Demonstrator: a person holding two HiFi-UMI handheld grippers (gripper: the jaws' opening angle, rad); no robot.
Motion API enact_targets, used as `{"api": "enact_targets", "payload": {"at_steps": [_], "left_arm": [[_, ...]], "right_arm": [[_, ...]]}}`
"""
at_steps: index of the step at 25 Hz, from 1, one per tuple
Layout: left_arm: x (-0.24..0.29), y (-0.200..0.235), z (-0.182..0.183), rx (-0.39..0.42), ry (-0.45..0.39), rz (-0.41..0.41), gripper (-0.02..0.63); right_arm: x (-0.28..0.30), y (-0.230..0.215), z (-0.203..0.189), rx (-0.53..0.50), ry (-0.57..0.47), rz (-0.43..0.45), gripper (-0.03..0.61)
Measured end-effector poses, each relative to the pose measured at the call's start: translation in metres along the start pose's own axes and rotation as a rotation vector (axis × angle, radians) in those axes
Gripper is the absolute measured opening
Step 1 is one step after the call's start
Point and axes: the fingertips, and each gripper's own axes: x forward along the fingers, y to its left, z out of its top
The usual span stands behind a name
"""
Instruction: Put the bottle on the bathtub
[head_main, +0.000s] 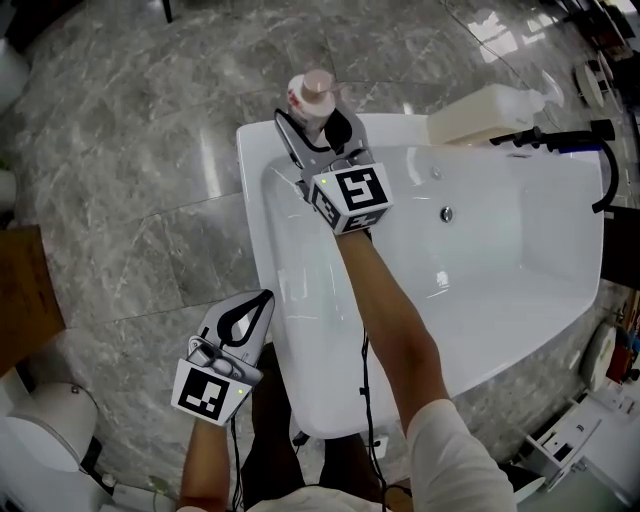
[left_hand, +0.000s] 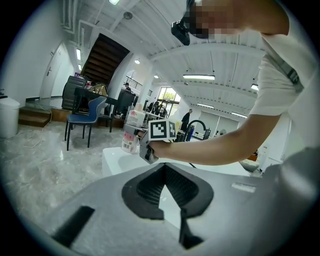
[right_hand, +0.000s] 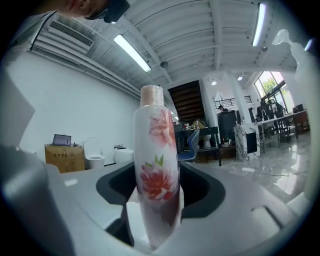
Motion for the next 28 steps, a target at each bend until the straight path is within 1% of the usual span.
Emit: {"api": "enact_targets", "payload": {"at_steps": [3,7,12,17,19,22,24,26,28], "left_arm": [[0.001,-0.004,0.006,0.001,-0.007,-0.002,0.002],[-0.005,-0.002,0.006,-0.011,-0.011,0.02,0.002],[-0.013,-0.001,0.0,-0.004,0.001,0.041,0.002],[-0.015,-0.008,0.009,-0.001,-0.01,0.05,0.002],[-0.016,-0.009,0.018,-0.001,-0.023,0.053,0.002],[-0.018,-0.013,0.039,0.003,-0.051,0.055,0.002],[-0.023,-0.018,0.058,0.006,-0.07,0.055,0.002],[-0.033,-0.024,0.078,-0.002,-0.089,0.064,0.002],[-0.042,-0.034,0.096,-0.011,-0.106,0.07,0.002]], "right_arm": [[-0.007,0.001,0.002,0.006,0.004,0.001,0.268],[-0.02,-0.003,0.002,0.031,0.013,-0.001,0.302],[-0.037,-0.006,0.001,0.036,0.013,-0.012,0.299],[-0.063,0.003,0.013,0.01,0.025,0.0,0.298],[-0.081,0.007,0.021,-0.021,0.039,0.003,0.241],[-0.116,0.012,0.037,-0.034,0.057,0.001,0.209],[-0.142,0.018,0.052,-0.037,0.07,-0.005,0.166],[-0.165,0.029,0.067,-0.047,0.089,-0.015,0.09],[-0.187,0.039,0.085,-0.042,0.1,-0.03,0.041]]}}
